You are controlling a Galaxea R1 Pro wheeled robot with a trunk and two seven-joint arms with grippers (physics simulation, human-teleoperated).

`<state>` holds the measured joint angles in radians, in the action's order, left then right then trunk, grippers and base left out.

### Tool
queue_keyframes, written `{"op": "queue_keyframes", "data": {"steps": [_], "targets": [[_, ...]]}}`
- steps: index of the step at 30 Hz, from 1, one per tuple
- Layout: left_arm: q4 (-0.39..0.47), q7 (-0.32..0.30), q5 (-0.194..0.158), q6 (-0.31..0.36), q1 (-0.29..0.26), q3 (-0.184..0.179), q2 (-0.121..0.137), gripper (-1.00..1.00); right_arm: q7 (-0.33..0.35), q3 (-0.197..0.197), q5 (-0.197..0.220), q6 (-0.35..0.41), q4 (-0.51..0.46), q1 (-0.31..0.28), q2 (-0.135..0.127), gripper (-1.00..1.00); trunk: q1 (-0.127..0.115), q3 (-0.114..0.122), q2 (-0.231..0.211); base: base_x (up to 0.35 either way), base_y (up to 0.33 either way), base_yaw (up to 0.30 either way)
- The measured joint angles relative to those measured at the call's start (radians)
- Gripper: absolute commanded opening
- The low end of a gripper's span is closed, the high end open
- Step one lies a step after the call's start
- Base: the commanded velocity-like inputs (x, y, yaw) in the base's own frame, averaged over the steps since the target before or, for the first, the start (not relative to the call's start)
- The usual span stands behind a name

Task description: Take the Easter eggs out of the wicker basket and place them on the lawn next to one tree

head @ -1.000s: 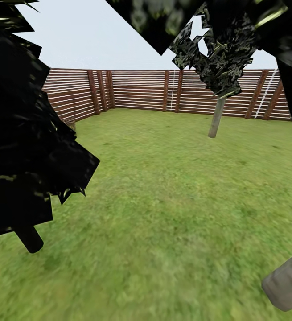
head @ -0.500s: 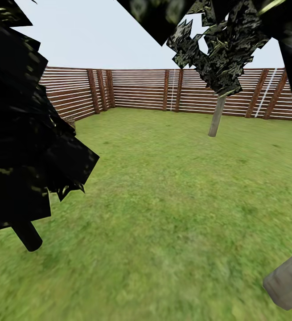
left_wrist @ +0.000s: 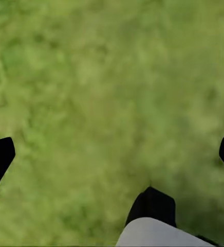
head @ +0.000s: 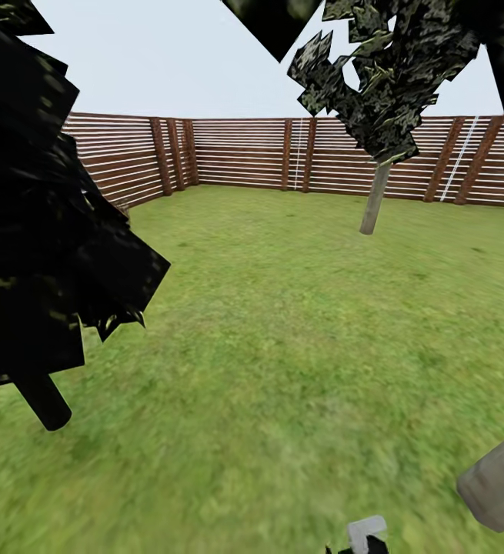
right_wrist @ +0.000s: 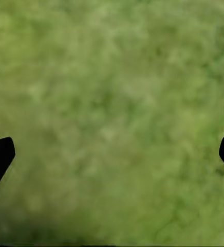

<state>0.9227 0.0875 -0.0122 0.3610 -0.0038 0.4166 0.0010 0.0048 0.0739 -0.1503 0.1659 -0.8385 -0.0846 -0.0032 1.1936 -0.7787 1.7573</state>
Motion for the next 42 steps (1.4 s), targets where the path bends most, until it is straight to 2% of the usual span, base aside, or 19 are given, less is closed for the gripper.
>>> {"op": "queue_keyframes", "data": {"steps": [4, 5, 9, 12, 15, 17, 19, 20, 23, 31, 37, 42], "targets": [[0.193, -0.002, -0.002, 0.084, -0.021, 0.002, -0.002, 1.00, -0.003, 0.000, 0.011, 0.018, -0.120, -0.034, 0.001, 1.00, 0.015, -0.013, 0.028, 0.000, 0.000, 0.000], [0.214, -0.002, -0.012, 0.104, -0.066, 0.000, -0.006, 1.00, -0.006, -0.002, 0.051, 0.009, -0.130, -0.054, 0.001, 1.00, 0.019, -0.016, 0.035, 0.000, 0.000, 0.000], [0.160, -0.004, -0.056, 0.111, -0.147, -0.010, -0.030, 1.00, -0.011, -0.016, 0.122, -0.066, -0.102, -0.070, -0.004, 1.00, 0.035, -0.028, 0.063, 0.000, 0.000, 0.000], [0.141, -0.007, -0.070, 0.108, -0.182, -0.024, -0.038, 1.00, -0.013, -0.026, 0.137, -0.103, -0.076, -0.073, -0.005, 1.00, 0.046, -0.038, 0.084, 0.000, 0.000, 0.000], [0.117, -0.008, -0.077, 0.104, -0.192, -0.041, -0.046, 1.00, -0.013, -0.042, 0.140, -0.112, -0.069, -0.074, -0.005, 1.00, 0.058, -0.047, 0.105, 0.000, 0.000, 0.000], [0.083, -0.007, -0.079, 0.102, -0.196, -0.078, -0.055, 1.00, -0.012, -0.056, 0.140, -0.121, -0.054, -0.074, -0.006, 1.00, 0.065, -0.053, 0.119, 0.000, 0.000, 0.000], [0.029, 0.000, -0.076, 0.101, -0.197, -0.177, -0.057, 1.00, -0.012, -0.063, 0.138, -0.144, -0.030, -0.076, -0.006, 1.00, 0.073, -0.060, 0.133, 0.000, 0.000, 0.000], [0.011, 0.001, -0.075, 0.101, -0.197, -0.207, -0.054, 1.00, -0.012, -0.064, 0.139, -0.154, -0.022, -0.077, -0.005, 1.00, 0.077, -0.063, 0.140, 0.000, 0.000, 0.000], [-0.021, 0.002, -0.074, 0.102, -0.197, -0.252, -0.049, 1.00, -0.012, -0.065, 0.134, -0.188, 0.012, -0.077, -0.002, 1.00, 0.088, -0.072, 0.161, 0.000, 0.000, 0.000], [-0.034, 0.002, -0.074, 0.102, -0.197, -0.273, -0.054, 1.00, -0.011, -0.066, 0.136, -0.224, 0.035, -0.078, -0.002, 1.00, 0.119, -0.097, 0.217, 0.000, 0.000, 0.000], [-0.036, -0.003, -0.076, 0.103, -0.197, -0.277, -0.055, 1.00, -0.010, -0.065, 0.139, -0.226, 0.037, -0.077, 0.000, 1.00, 0.119, -0.097, 0.217, 0.000, 0.000, -0.057], [-0.040, -0.006, -0.077, 0.102, -0.197, -0.317, -0.056, 1.00, -0.010, -0.063, 0.141, -0.226, 0.038, -0.077, 0.000, 1.00, 0.119, -0.094, 0.217, 0.058, 0.000, -0.226]]}}
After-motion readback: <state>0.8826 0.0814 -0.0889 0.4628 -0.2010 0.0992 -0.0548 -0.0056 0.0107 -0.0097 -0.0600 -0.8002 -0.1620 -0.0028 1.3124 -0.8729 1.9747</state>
